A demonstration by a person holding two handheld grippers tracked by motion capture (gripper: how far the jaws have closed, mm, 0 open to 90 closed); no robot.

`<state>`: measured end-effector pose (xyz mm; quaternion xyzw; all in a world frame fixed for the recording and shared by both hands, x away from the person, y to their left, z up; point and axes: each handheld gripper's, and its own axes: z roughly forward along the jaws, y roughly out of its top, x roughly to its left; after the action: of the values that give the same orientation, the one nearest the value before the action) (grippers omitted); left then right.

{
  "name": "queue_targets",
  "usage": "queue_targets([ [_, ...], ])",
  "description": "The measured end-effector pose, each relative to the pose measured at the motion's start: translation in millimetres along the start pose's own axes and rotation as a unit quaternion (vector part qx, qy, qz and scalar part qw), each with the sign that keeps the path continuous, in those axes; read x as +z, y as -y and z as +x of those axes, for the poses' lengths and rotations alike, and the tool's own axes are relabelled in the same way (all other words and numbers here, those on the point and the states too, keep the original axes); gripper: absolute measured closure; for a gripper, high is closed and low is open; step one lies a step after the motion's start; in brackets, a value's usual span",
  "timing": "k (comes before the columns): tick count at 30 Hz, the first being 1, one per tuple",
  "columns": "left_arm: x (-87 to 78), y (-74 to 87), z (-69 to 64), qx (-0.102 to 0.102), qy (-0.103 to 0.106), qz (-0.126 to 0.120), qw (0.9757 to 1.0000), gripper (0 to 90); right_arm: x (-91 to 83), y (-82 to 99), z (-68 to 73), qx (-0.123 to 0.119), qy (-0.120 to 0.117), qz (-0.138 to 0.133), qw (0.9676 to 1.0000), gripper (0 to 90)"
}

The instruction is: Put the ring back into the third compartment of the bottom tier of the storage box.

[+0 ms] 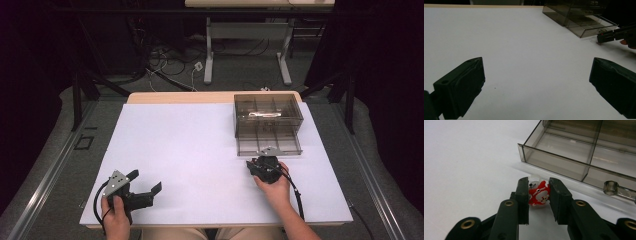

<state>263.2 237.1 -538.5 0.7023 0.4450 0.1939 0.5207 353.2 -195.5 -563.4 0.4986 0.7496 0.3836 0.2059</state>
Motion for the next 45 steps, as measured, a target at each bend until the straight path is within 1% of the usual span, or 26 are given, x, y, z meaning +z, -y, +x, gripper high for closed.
queue_targets([
  [11, -0.1, -0.2, 0.7, 0.0, -0.001, 0.001, 1.0, 0.2, -2.2, -0.8, -0.2, -0.004, -0.002, -0.001, 1.0, 70.5],
  [12, 0.2, -0.3, 0.9, -0.001, -0.003, 0.0, 1.0, 0.3, -2.2, -0.7, -0.7, -0.003, -0.008, -0.01, 0.9999, 70.5],
  [13, 0.2, -0.3, 0.9, -0.001, -0.003, 0.0, 1.0, 0.2, -2.2, -0.7, -0.7, -0.003, -0.008, -0.01, 0.9999, 70.5],
  [14, 0.5, -0.3, 0.9, -0.001, -0.002, 0.0, 1.0, 0.3, -3.9, -1.4, -1.0, -0.005, -0.004, -0.002, 1.0, 70.5],
  [17, 0.8, -0.2, 0.8, -0.001, -0.003, 0.0, 1.0, 0.3, -5.1, -1.7, -0.9, -0.004, -0.006, -0.002, 1.0, 70.5],
  [18, 0.9, -0.2, 0.8, 0.001, -0.002, 0.002, 1.0, 0.2, -6.8, -2.3, -1.9, -0.009, -0.005, -0.002, 0.9999, 70.5],
  [19, 0.9, -0.2, 0.8, 0.001, -0.002, 0.002, 1.0, 0.3, -6.8, -2.3, -1.9, -0.009, -0.005, -0.002, 0.9999, 70.5],
  [24, 1.2, 0.2, 0.5, -0.002, -0.001, 0.002, 1.0, 0.2, -12.1, -4.7, -4.3, 0.002, -0.013, -0.002, 0.9999, 70.5],
  [33, 3.1, -0.4, 0.0, -0.001, 0.001, 0.002, 1.0, 0.2, -17.7, -5.8, -4.7, 0.007, -0.014, -0.002, 0.9999, 70.6],
  [38, 4.2, 0.3, -1.1, -0.001, 0.002, 0.006, 1.0, 0.3, -23.2, -7.1, -4.6, 0.001, -0.016, -0.004, 0.9999, 70.6],
  [42, 4.2, 0.3, -1.0, -0.003, 0.002, 0.005, 1.0, 0.3, -26.0, -8.0, -5.9, 0.004, -0.021, 0.0, 0.9998, 70.6],
  [45, 3.9, 0.3, -0.8, -0.003, 0.001, 0.005, 1.0, 0.3, -26.4, -8.7, -7.3, 0.002, -0.018, 0.0, 0.9998, 70.6],
])
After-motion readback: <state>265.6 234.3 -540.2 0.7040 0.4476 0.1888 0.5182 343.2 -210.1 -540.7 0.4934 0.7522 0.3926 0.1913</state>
